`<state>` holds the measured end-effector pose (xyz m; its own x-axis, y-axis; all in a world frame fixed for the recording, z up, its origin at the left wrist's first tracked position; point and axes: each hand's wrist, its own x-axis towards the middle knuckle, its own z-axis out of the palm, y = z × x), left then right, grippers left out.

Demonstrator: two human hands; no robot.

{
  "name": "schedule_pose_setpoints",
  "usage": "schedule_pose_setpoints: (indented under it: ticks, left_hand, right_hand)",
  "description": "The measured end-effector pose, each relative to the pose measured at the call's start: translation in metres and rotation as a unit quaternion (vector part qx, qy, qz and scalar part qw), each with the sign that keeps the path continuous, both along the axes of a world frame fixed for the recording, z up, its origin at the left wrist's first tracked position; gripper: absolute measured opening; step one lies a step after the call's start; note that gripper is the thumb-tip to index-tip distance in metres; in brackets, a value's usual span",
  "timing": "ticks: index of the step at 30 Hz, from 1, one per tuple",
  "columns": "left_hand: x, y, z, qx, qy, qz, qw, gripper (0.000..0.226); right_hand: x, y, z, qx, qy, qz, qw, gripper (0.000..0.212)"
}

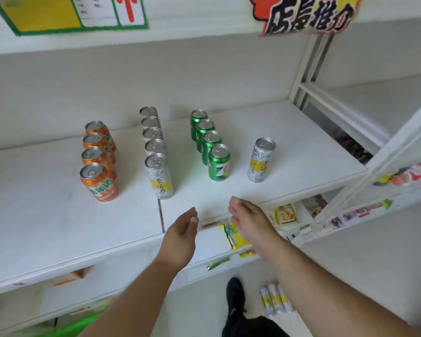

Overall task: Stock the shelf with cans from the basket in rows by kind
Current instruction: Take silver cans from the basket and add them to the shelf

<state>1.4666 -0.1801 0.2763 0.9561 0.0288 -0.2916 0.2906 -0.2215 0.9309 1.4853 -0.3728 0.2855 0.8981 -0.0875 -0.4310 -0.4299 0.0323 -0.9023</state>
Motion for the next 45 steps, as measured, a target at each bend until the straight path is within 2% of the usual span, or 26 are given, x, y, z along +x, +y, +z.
schedule_pose_setpoints:
  ticks: [5, 7, 11, 14, 18, 24, 25, 28, 29, 37, 41, 45]
  left_hand:
    - [0.008, -0.045, 0.009, -0.018, -0.009, -0.044, 0.999, 0.039]
    - [0.015, -0.064, 0.014, -0.02, -0.014, -0.057, 0.998, 0.04]
    - [0.033, -0.104, 0.027, -0.019, -0.018, -0.082, 0.996, 0.042]
    - [0.052, -0.136, 0.036, -0.006, -0.017, -0.1, 0.995, 0.046]
    - [0.076, -0.166, 0.037, 0.005, -0.008, -0.071, 0.997, 0.043]
    - [0.119, -0.191, 0.021, 0.043, 0.009, -0.001, 0.999, 0.052]
    - [0.124, -0.193, 0.018, 0.048, 0.006, 0.002, 0.999, 0.051]
    - [0.133, -0.198, 0.011, 0.05, -0.011, 0.003, 0.999, 0.047]
    - [0.135, -0.201, 0.009, 0.052, -0.014, 0.002, 0.999, 0.047]
    - [0.177, -0.217, 0.011, 0.062, -0.047, -0.002, 0.997, 0.043]
    - [0.208, -0.221, 0.012, 0.055, -0.057, 0.009, 0.997, 0.04]
    - [0.245, -0.224, 0.009, 0.048, -0.066, 0.031, 0.996, 0.039]
  right_hand:
    - [-0.004, -0.072, -0.001, 0.039, -0.019, -0.066, 0.997, 0.035]
    - [-0.001, -0.089, 0.006, 0.028, -0.03, -0.077, 0.996, 0.021]
    - [0.021, -0.119, 0.002, 0.01, -0.037, -0.102, 0.994, 0.045]
    - [0.048, -0.136, 0.002, 0.016, -0.029, -0.115, 0.993, 0.048]
    - [0.077, -0.148, 0.004, 0.025, -0.021, -0.072, 0.997, 0.047]
    - [0.124, -0.155, -0.002, -0.016, -0.02, 0.03, 0.999, 0.062]
    - [0.129, -0.155, -0.002, -0.016, -0.022, 0.043, 0.999, 0.06]
    - [0.14, -0.154, -0.005, -0.017, -0.033, 0.091, 0.995, 0.035]
    - [0.144, -0.155, -0.007, -0.02, -0.04, 0.102, 0.994, 0.034]
    - [0.194, -0.164, -0.004, -0.018, -0.058, 0.125, 0.99, 0.035]
    - [0.229, -0.165, -0.006, -0.009, -0.073, 0.141, 0.987, 0.043]
    - [0.264, -0.161, -0.008, -0.002, -0.096, 0.14, 0.986, 0.038]
